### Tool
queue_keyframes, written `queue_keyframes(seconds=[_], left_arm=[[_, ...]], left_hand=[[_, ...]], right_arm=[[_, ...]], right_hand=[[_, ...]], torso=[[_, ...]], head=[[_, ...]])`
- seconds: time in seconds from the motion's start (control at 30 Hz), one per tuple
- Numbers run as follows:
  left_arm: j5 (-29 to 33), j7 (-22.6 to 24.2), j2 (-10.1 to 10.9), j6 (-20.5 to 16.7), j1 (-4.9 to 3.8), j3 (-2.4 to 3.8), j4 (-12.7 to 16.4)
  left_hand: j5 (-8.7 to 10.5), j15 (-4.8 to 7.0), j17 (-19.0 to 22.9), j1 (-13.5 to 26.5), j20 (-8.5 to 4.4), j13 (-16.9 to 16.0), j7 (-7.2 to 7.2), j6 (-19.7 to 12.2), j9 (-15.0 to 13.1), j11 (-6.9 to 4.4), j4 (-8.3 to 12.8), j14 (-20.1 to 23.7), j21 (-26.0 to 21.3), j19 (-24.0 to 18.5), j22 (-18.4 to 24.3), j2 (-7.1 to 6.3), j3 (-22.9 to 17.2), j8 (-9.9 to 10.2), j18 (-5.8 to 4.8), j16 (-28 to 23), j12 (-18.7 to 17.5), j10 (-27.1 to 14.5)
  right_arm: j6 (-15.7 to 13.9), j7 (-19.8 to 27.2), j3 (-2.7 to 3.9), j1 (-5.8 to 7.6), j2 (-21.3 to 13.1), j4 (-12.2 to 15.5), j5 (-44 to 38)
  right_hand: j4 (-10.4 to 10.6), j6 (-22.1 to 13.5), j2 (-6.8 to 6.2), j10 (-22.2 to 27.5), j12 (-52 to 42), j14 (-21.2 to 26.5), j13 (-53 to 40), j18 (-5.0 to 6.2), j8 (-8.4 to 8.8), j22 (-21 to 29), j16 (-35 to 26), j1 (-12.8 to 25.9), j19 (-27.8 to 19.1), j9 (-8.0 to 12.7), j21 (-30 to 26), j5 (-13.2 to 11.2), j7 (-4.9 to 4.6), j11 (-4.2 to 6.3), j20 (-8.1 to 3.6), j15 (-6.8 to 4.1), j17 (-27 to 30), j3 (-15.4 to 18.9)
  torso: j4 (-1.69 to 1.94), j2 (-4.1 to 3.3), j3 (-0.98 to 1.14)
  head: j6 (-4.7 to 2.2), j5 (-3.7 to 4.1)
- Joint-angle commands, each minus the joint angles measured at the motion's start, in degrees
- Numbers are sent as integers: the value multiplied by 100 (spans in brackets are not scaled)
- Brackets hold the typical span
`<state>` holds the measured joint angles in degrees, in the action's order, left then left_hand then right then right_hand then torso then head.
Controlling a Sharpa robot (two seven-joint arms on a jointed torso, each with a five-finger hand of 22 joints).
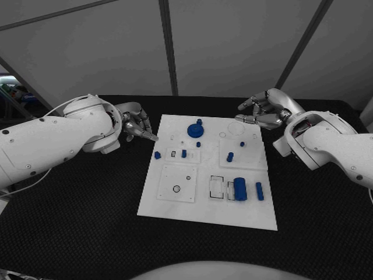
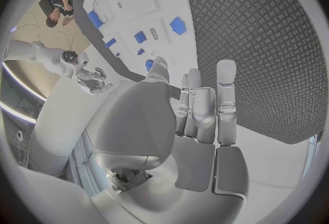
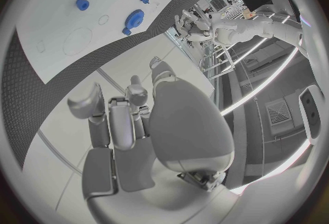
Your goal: Assemble the parts on the task board
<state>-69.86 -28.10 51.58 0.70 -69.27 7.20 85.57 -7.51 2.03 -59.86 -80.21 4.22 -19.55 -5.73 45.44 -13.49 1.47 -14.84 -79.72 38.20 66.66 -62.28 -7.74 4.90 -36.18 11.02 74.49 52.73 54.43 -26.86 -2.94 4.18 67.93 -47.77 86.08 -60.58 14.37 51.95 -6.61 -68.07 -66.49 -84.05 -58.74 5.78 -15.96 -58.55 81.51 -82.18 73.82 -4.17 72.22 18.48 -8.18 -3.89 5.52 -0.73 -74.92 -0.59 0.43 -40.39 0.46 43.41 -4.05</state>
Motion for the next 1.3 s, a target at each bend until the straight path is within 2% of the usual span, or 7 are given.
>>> queue_keyframes(seconds=[0.03, 0.17, 0.3, 0.47, 0.7, 0.93, 1.3], left_arm=[[-410, 182, -24, 331, -28, -21, 70], [-739, 225, -48, 488, -41, -112, 167], [-1218, 212, -51, 640, -42, -237, 318], [-1724, 161, -54, 603, -31, -315, 447], [-2253, 86, -79, 411, -10, -357, 503], [-2407, 107, -125, 319, 25, -385, 524], [-2408, 197, -138, 307, 223, -403, 534]], left_hand=[[10, -19, 138, -90, 15, 95, -25, -3, 92, 29, 21, 72, -174, -70, 92, 11, -49, 90, -60, -68, -93, -81], [13, -46, 296, -69, 46, 205, -45, 48, 218, 53, -6, 154, -260, -85, 136, -39, -45, 228, -59, -141, -182, -134], [17, -67, 436, 80, 64, 283, -59, 161, 341, 75, -96, 236, -351, -97, 181, -180, 72, 361, -59, -198, -193, -143], [1, -117, 282, 244, 102, 307, -89, 336, 411, 137, -168, 155, -388, -54, 196, -250, 241, 401, -61, -71, -113, -72], [-3, -88, -30, 345, 89, 288, -51, 541, 464, 99, -178, -2, -189, 120, 76, -217, 367, 398, -87, 149, 67, 64], [-10, -70, -141, 301, 73, 276, -35, 583, 495, 79, -165, -59, -40, 218, -16, -163, 359, 419, -112, 230, 151, 115], [-46, -51, -142, 33, 51, 305, -19, 591, 608, 57, -123, -54, 9, 267, -83, -39, 186, 570, -125, 263, 213, 118]], right_arm=[[26, 15, 3, 8, -2, 4, -14], [30, 8, 3, 8, -6, 7, -14], [33, 0, 3, 8, -13, 12, -14], [31, -2, 3, 8, -23, 20, -14], [28, -1, 3, 8, -28, 27, -14], [30, 2, 3, 8, -18, 22, -14], [31, 10, 3, 7, -6, 11, -14]], right_hand=[[-2, 33, 47, -1, 2, -270, 5, 58, -20, 5, -36, -11, -6, 4, -22, 29, -5, 55, -31, -23, -148, -5], [-1, 32, 45, 2, 5, -269, 9, 58, -20, 3, -37, -8, -5, 5, -21, 29, -5, 54, -31, -23, -146, -4], [-1, 32, 45, 2, 5, -269, 9, 58, -20, 3, -37, -8, -5, 5, -21, 29, -5, 54, -31, -23, -146, -4], [-1, 32, 45, 2, 5, -269, 9, 58, -20, 3, -37, -8, -5, 5, -21, 29, -5, 54, -31, -23, -146, -4], [-1, 32, 45, 2, 5, -269, 9, 58, -20, 3, -37, -8, -5, 5, -21, 29, -5, 54, -31, -23, -146, -4], [-1, 32, 45, 2, 5, -269, 9, 58, -20, 3, -37, -8, -5, 5, -21, 29, -5, 54, -31, -23, -146, -4], [-1, 32, 45, 2, 5, -269, 9, 58, -20, 3, -37, -8, -5, 5, -21, 29, -5, 54, -31, -23, -146, -4]], torso=[[14, -2, -1], [19, 3, -2], [8, -1, -3], [7, 1, -5], [7, -2, -3], [9, -3, -4], [17, 2, -13]], head=[[12, 4], [23, -1], [31, -17], [34, -18], [34, -32], [50, -29], [72, -29]])
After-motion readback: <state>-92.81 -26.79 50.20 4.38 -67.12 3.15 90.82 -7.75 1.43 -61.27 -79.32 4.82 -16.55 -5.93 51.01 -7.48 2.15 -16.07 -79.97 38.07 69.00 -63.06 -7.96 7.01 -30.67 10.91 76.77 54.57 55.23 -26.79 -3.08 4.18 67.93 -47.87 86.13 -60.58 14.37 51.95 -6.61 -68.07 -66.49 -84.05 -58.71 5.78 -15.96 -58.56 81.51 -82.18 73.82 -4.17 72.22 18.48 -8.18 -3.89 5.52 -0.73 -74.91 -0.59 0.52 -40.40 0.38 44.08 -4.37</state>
